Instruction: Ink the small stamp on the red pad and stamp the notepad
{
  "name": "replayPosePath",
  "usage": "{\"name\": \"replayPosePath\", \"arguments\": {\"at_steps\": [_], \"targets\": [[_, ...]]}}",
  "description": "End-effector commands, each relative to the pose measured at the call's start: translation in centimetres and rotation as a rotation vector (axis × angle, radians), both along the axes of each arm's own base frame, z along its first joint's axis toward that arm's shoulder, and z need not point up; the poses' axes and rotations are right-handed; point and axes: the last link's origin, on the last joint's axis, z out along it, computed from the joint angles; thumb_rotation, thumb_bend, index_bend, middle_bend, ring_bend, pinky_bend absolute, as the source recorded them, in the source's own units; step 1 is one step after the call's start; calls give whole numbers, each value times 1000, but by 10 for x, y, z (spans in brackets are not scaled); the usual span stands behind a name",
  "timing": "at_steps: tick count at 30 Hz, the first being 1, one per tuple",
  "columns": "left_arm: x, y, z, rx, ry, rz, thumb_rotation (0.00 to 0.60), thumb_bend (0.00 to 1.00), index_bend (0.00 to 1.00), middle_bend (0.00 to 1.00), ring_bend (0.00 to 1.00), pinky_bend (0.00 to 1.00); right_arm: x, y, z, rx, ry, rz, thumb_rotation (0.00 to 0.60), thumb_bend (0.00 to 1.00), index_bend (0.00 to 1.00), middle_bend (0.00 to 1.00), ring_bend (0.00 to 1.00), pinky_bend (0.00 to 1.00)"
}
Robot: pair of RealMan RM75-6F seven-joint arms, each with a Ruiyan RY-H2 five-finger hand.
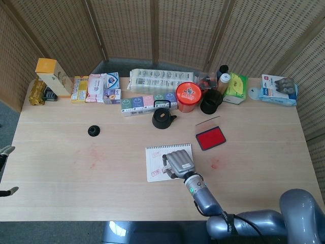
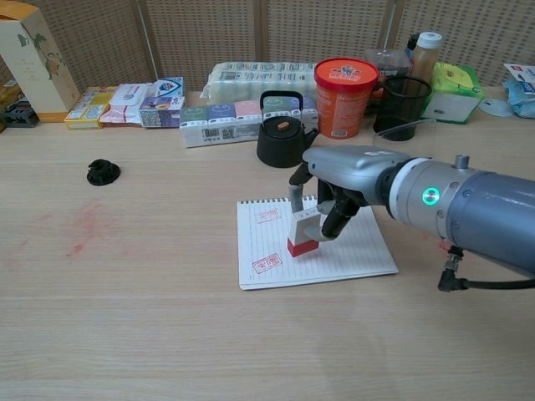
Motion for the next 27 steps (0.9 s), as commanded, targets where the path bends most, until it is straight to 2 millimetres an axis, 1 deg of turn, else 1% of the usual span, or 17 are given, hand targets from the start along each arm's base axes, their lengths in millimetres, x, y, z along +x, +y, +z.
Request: {"name": "replayPosePath", "arguments": {"at_steps": [1, 10, 12, 15, 20, 27], "targets": [[0, 0, 0, -1, 0, 0, 600, 0, 0, 0, 0, 101, -5, 0, -5, 7, 5, -5, 600, 603, 657, 995, 1000, 1000], [-1, 1, -1, -4, 4, 7, 600, 0, 0, 0, 0, 101, -19, -2, -19, 21, 5, -37, 600, 604, 657, 995, 1000, 1000], [-1, 1, -2, -4, 4, 7, 600, 0, 0, 0, 0, 101, -25, -1, -23, 26, 21, -38, 600, 603, 657, 995, 1000, 1000], [-1, 1, -2, -6, 5, 9, 600, 0, 0, 0, 0, 101, -27, 0, -26, 32, 13, -46, 600, 603, 657, 995, 1000, 1000], [-1, 1, -2, -5, 4, 9, 600, 0, 0, 0, 0, 101, -30, -1, -28, 32, 14, -51, 600, 603, 656, 995, 1000, 1000], [-1, 1, -2, -6, 3, 7, 600, 0, 0, 0, 0, 101, -31, -1, -25, 27, 16, -48, 600, 603, 657, 995, 1000, 1000]]}}
